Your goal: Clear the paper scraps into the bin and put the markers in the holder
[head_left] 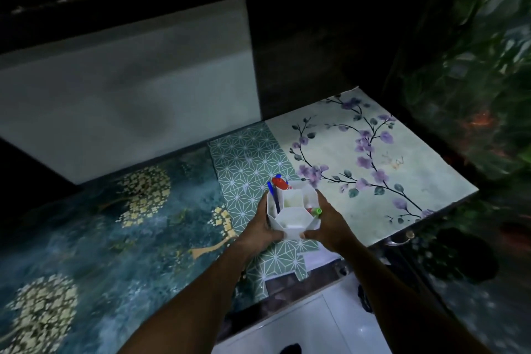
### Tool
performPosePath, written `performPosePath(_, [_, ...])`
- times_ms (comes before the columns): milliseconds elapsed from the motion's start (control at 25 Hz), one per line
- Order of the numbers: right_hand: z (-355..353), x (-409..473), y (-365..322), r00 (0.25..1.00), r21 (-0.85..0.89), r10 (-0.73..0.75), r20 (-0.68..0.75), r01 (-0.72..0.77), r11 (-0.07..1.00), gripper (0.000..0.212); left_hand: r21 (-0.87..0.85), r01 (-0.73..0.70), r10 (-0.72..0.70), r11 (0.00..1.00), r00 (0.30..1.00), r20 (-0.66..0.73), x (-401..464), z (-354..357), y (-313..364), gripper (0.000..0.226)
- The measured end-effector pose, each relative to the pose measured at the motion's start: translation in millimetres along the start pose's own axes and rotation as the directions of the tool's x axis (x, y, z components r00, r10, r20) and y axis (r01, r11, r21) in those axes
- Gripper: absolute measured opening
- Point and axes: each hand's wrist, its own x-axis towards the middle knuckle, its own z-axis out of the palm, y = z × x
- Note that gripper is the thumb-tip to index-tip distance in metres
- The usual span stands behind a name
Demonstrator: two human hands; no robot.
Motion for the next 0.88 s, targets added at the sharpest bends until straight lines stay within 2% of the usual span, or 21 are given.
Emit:
performPosePath(80, [3.3,-3.0,1.8,1.000,0.000,0.017,0.004,-0.017,1.000,0.123,0.012,-0.010,0.011,1.000,1.000,-0.024,0.2,2.6,-0.8,0.129])
performPosePath(200, [2.0,-18.5,2.3,0.999,-0.004,0.050,-0.003,-0.050,0.999,0.119,-0.005,0.052,-0.052,0.999,0.995,-0.085,-14.6,17.5,-0.4,0.120])
performPosePath(360, [-13.0,-65.8,19.9,0.994,-0.030,0.093,-0.052,-0.095,0.995,0.117,0.092,0.062,-0.044,0.994,0.981,-0.188,-53.4,57.4,-7.6,0.113])
performPosePath(480, [-36.0,-117.5,36.4,0.983,0.000,0.108,-0.150,-0.109,0.994,0.105,0.119,0.022,0.008,0.993,0.969,-0.247,-88.0,92.2,0.2,0.089])
performPosePath(520, [-47.3,-137.7,36.7,0.978,-0.003,0.116,-0.176,-0.118,0.993,0.100,0.138,0.004,0.028,0.990,0.973,-0.230,-98.0,104.1,3.3,0.090])
performPosePath(640, [-80.8,-202.2,53.3,0.946,0.024,0.133,-0.294,-0.131,0.991,0.093,0.256,-0.017,0.031,0.967,0.998,-0.050,-132.5,152.1,36.4,0.105])
performPosePath(720, [-107.4,-255.6,63.6,0.910,0.021,0.146,-0.389,-0.150,0.989,0.091,0.283,-0.162,0.149,0.945,0.987,0.066,-153.5,192.3,64.4,0.092])
performPosePath(800, [-141.0,-309.5,73.3,0.852,0.022,0.173,-0.494,-0.187,0.982,0.089,0.292,-0.340,0.308,0.894,0.939,0.152,-171.7,239.8,92.6,0.087])
performPosePath(880, [-172.0,-359.9,73.8,0.775,0.008,0.171,-0.608,-0.210,0.978,0.084,0.318,-0.417,0.330,0.851,0.898,0.292,-192.9,280.3,122.9,0.092])
